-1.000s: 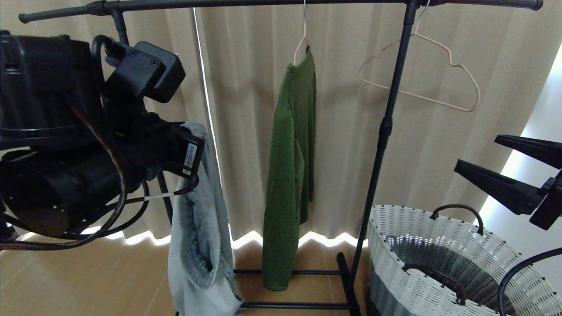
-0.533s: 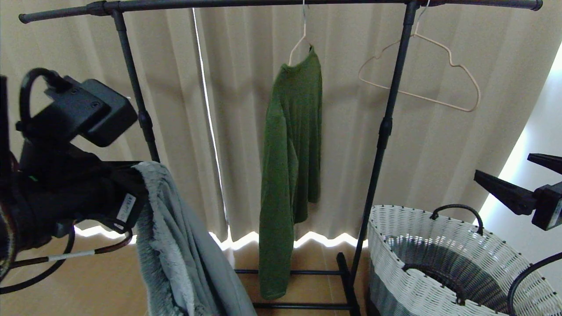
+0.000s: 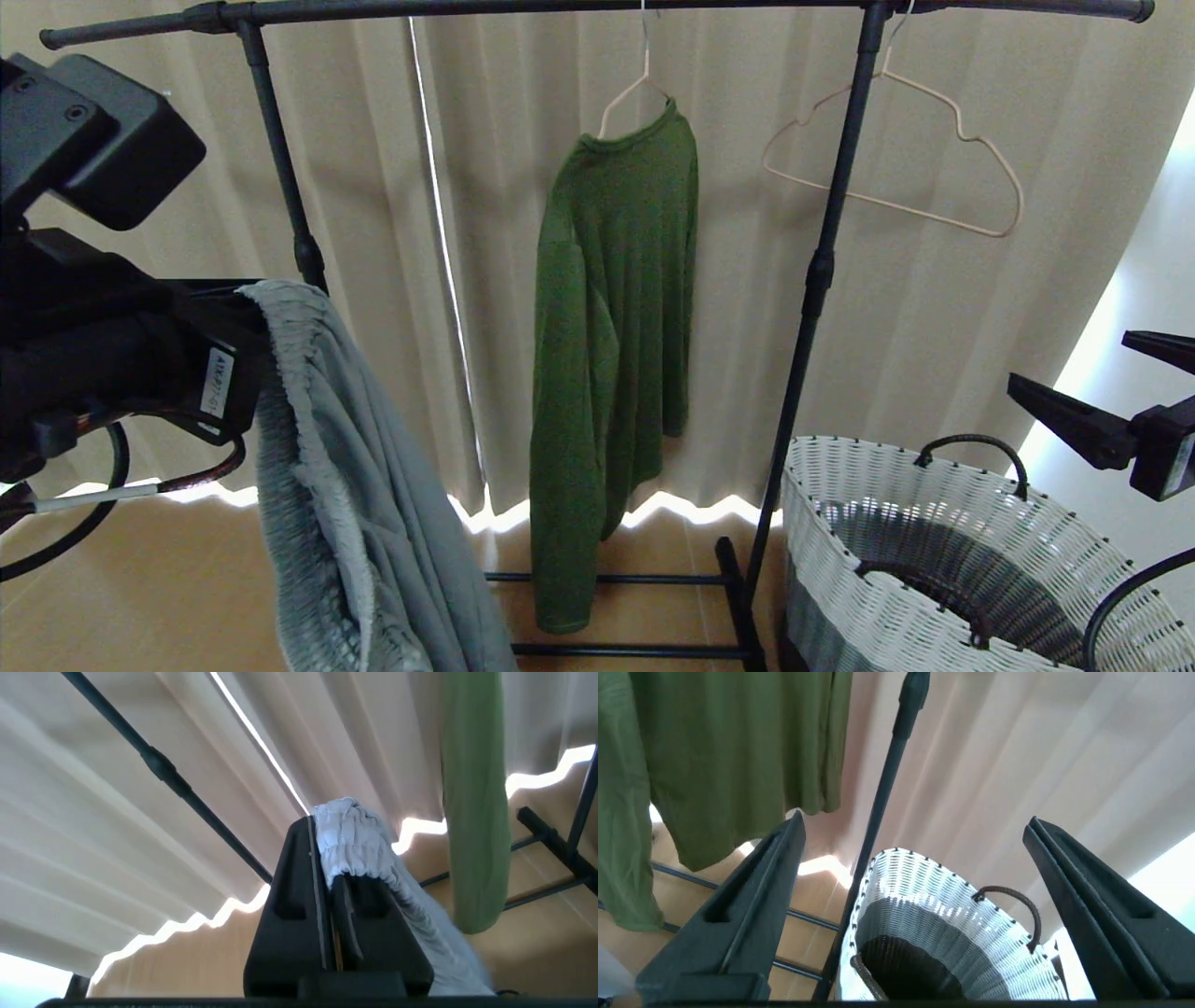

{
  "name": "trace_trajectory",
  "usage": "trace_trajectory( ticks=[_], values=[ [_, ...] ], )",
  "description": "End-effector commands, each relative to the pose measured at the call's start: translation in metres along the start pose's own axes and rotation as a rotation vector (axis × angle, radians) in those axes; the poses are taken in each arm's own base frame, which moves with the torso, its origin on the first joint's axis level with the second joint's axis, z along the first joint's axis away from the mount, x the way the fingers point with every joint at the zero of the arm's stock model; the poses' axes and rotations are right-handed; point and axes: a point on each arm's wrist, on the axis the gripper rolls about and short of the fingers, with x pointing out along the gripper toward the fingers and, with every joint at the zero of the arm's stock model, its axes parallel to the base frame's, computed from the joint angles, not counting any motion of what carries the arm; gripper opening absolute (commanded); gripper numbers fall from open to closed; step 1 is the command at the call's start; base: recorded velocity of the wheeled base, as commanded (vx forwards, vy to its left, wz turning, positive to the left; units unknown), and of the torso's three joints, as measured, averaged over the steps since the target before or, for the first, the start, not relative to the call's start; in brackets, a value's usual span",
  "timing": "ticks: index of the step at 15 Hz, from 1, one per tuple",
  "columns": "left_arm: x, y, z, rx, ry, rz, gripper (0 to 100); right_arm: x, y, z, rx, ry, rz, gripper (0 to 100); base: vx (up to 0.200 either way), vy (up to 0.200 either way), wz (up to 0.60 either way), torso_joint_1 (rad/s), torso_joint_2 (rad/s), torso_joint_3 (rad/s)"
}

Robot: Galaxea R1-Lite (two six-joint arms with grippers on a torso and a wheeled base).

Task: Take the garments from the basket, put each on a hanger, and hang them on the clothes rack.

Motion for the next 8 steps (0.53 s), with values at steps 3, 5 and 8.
trace_trajectory(
  ticks=[3, 5, 8],
  values=[
    [0.0, -0.0002, -0.0004, 0.002, 0.0, 0.0, 0, -0.0004, 0.0013, -0.0049, 0.0, 0.013, 0.007, 100, 0.0, 0.0, 0.0, 0.0, 0.0, 0.0],
    [0.0, -0.0002, -0.0004, 0.003, 0.0, 0.0, 0, 0.0002, 0.0014, -0.0053, 0.001, -0.018, 0.005, 100, 0.0, 0.0, 0.0, 0.0, 0.0, 0.0],
    [0.0, -0.0002, -0.0004, 0.006, 0.0, 0.0, 0, 0.0045, -0.0006, -0.0061, -0.001, -0.05, -0.019, 100, 0.0, 0.0, 0.0, 0.0, 0.0, 0.0]
  ],
)
